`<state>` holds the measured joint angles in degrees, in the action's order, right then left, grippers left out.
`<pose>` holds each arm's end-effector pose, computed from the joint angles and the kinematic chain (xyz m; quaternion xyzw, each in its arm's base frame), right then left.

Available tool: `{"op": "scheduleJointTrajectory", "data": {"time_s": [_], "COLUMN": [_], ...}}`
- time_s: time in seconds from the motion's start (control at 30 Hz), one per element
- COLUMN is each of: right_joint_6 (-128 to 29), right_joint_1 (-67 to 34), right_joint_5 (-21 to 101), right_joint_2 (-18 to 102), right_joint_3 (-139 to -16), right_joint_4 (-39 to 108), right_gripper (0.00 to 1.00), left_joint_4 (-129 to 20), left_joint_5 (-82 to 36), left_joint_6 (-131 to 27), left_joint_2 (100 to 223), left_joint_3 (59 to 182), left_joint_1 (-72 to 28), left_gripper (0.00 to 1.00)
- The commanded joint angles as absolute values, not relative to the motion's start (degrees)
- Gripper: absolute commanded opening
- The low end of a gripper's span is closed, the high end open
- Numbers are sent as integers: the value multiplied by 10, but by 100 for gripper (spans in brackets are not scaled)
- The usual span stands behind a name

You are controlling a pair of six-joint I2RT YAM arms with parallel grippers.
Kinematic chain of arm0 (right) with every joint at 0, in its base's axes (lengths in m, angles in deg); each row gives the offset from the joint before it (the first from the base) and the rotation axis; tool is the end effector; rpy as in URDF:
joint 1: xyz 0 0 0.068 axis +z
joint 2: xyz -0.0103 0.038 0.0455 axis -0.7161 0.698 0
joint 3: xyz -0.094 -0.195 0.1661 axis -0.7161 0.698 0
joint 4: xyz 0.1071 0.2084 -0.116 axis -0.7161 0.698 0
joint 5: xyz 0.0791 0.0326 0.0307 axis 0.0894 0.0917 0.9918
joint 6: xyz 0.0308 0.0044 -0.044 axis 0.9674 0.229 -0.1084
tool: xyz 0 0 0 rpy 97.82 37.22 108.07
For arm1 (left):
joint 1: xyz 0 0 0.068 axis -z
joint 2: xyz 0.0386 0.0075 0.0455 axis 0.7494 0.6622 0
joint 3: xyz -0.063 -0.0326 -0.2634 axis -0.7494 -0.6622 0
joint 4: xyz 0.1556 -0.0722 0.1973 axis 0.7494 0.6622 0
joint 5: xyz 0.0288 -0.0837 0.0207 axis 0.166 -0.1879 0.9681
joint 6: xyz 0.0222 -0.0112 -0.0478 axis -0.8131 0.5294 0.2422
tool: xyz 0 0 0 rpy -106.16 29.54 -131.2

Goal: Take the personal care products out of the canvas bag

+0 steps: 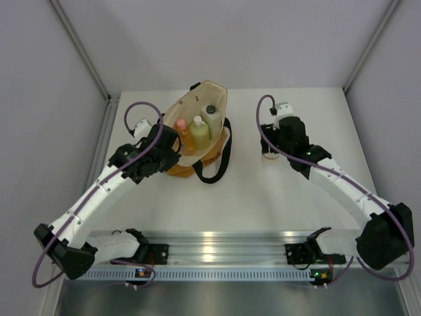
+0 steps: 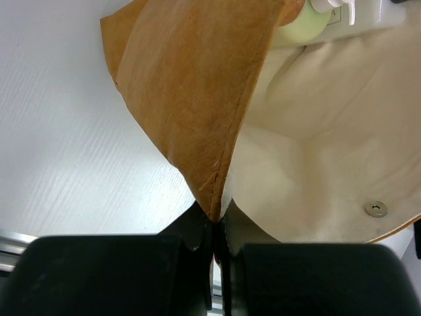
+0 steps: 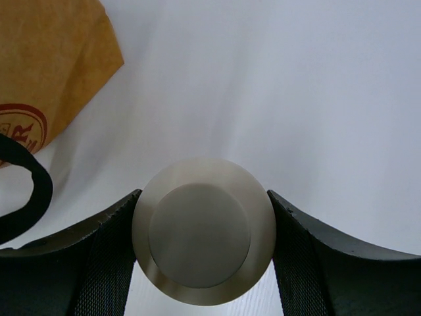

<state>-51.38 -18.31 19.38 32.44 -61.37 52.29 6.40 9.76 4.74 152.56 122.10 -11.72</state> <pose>0.2535 0.1226 0.3151 -0.1132 0.8580 0.0444 0.4990 0.1817 -0.1173 0.3627 -0.3163 0.8687 -0.1326 0.3573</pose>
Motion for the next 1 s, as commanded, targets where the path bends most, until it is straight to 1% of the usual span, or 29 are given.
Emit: {"op": "scheduleJointTrajectory", "data": {"time_s": [0.0, 0.03, 0.13, 0.2, 0.57, 0.6, 0.67, 0.7, 0.77, 0.8, 0.9, 0.97], "right_joint_6": [-500, -495, -484, -468, -464, -463, -463, -462, -466, -467, -470, -469], "right_joint_1": [-199, -201, -204, -207, -206, -206, -207, -206, -207, -206, -207, -207], "right_joint_5": [219, 224, 229, 225, 220, 221, 224, 224, 231, 231, 234, 234], "right_joint_2": [279, 277, 275, 275, 300, 299, 301, 301, 306, 307, 310, 310], "right_joint_3": [-568, -534, -481, -464, -428, -428, -429, -432, -437, -441, -442, -443], "right_joint_4": [258, 236, 170, 146, 159, 162, 171, 174, 190, 194, 202, 208], "right_gripper": [0, 0, 0, 0, 0, 7, 14, 21, 23, 26, 27, 31], "left_joint_4": [59, 59, 59, 59, 59, 59, 59, 58, 59, 59, 58, 57], "left_joint_5": [68, 65, 61, 59, 57, 59, 59, 59, 58, 58, 58, 58], "left_joint_6": [19, 18, 14, 13, 16, 15, 16, 15, 15, 15, 15, 13], "left_joint_2": [1532, 1532, 1533, 1532, 1522, 1522, 1521, 1520, 1520, 1519, 1520, 1521], "left_joint_3": [1247, 1246, 1245, 1243, 1235, 1233, 1231, 1231, 1231, 1231, 1231, 1231], "left_joint_1": [-117, -117, -116, -117, -117, -116, -117, -117, -116, -117, -117, -117], "left_gripper": [0, 0, 0, 0, 0, 0, 0, 0, 0, 0, 0, 0]}}
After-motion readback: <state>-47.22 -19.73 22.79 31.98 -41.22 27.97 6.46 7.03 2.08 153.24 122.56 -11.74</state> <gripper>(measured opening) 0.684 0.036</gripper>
